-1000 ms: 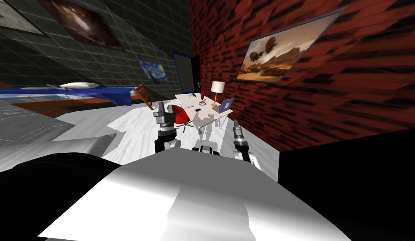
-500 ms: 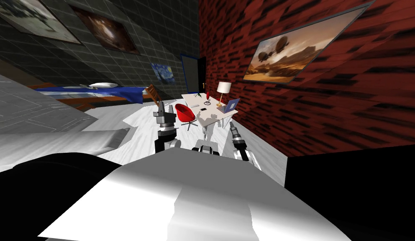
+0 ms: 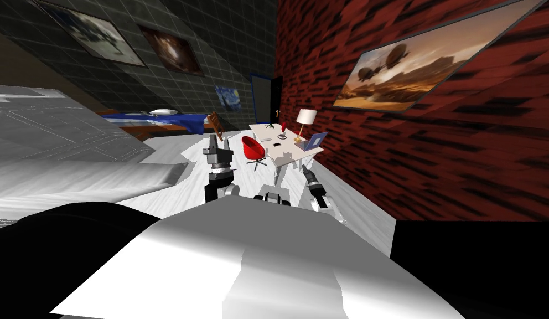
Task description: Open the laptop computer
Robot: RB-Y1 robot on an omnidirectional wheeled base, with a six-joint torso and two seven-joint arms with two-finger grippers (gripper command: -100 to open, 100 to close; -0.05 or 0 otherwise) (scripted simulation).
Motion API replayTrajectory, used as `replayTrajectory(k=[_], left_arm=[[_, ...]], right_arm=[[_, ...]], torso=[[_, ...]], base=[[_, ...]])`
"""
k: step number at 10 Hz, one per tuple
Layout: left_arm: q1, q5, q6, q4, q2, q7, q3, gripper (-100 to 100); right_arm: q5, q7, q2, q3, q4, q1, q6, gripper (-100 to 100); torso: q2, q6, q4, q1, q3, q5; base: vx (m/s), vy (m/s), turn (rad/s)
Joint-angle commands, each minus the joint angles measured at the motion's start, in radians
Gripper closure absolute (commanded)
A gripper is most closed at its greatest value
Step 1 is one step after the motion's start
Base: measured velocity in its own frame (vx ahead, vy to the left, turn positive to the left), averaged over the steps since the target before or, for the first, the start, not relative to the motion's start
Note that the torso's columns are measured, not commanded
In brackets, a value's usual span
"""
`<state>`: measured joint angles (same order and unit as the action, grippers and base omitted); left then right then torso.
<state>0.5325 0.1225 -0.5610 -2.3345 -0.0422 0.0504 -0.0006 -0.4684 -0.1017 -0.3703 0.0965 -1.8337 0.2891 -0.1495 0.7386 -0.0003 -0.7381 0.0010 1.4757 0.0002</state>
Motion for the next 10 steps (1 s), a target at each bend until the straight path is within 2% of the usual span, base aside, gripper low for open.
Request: replayTrajectory(k=[1, 2, 3, 4, 5, 6, 7, 8, 9, 10], left_arm=[[0.000, 0.000, 0.000, 0.000, 0.000, 0.000, 0.000, 0], [0.000, 0.000, 0.000, 0.000, 0.000, 0.000, 0.000, 0], [0.000, 0.000, 0.000, 0.000, 0.000, 0.000, 0.000, 0], [0.000, 0.000, 0.000, 0.000, 0.000, 0.000, 0.000, 0], [0.000, 0.000, 0.000, 0.000, 0.000, 0.000, 0.000, 0], [0.000, 0.000, 0.000, 0.000, 0.000, 0.000, 0.000, 0], [0.000, 0.000, 0.000, 0.000, 0.000, 0.000, 0.000, 0], [0.000, 0.000, 0.000, 0.000, 0.000, 0.000, 0.000, 0], [0.000, 0.000, 0.000, 0.000, 0.000, 0.000, 0.000, 0], [0.000, 0.000, 0.000, 0.000, 0.000, 0.000, 0.000, 0]], right_arm=[[-0.052, -0.019, -0.036, 0.006, 0.078, -0.042, 0.069, -100], [-0.083, -0.028, -0.063, 0.008, 0.110, -0.064, 0.094, -100], [-0.083, -0.028, -0.063, 0.008, 0.131, -0.064, 0.107, -100], [-0.115, -0.037, -0.091, 0.008, 0.168, -0.087, 0.143, -100], [-0.115, -0.037, -0.091, 0.008, 0.179, -0.087, 0.143, -100], [-0.146, -0.047, -0.121, 0.009, 0.212, -0.109, 0.178, -100], [-0.146, -0.047, -0.121, 0.009, 0.229, -0.109, 0.178, -100], [-0.177, -0.056, -0.150, 0.008, 0.263, -0.132, 0.213, -100], [-0.177, -0.056, -0.150, 0.008, 0.278, -0.132, 0.213, -100], [-0.207, -0.066, -0.180, 0.007, 0.306, -0.155, 0.248, -100]], torso=[[-0.001, 0.001, 0.000, -0.002, 0.000, 0.000], [-0.002, 0.000, 0.000, -0.002, 0.001, 0.000], [-0.001, 0.000, 0.000, 0.000, 0.001, 0.000], [-0.001, 0.001, 0.000, -0.002, 0.001, 0.000], [-0.002, 0.000, 0.000, -0.002, 0.001, -0.001], [-0.001, 0.001, 0.000, -0.003, 0.001, -0.001], [-0.001, 0.000, 0.000, -0.001, 0.000, 0.000], [-0.001, 0.001, 0.000, -0.001, 0.000, 0.000], [-0.001, 0.000, 0.000, 0.000, 0.001, 0.000], [-0.001, 0.001, 0.000, -0.001, 0.000, 0.000]], base=[[-0.024, 0.084, 0.171], [-0.034, 0.116, 0.248], [-0.010, 0.086, 0.085], [0.008, 0.074, 0.139], [0.008, 0.054, 0.094], [0.008, 0.067, 0.173], [0.013, 0.052, 0.084], [0.024, 0.068, 0.182], [0.023, 0.051, 0.079], [0.027, 0.058, 0.175]])
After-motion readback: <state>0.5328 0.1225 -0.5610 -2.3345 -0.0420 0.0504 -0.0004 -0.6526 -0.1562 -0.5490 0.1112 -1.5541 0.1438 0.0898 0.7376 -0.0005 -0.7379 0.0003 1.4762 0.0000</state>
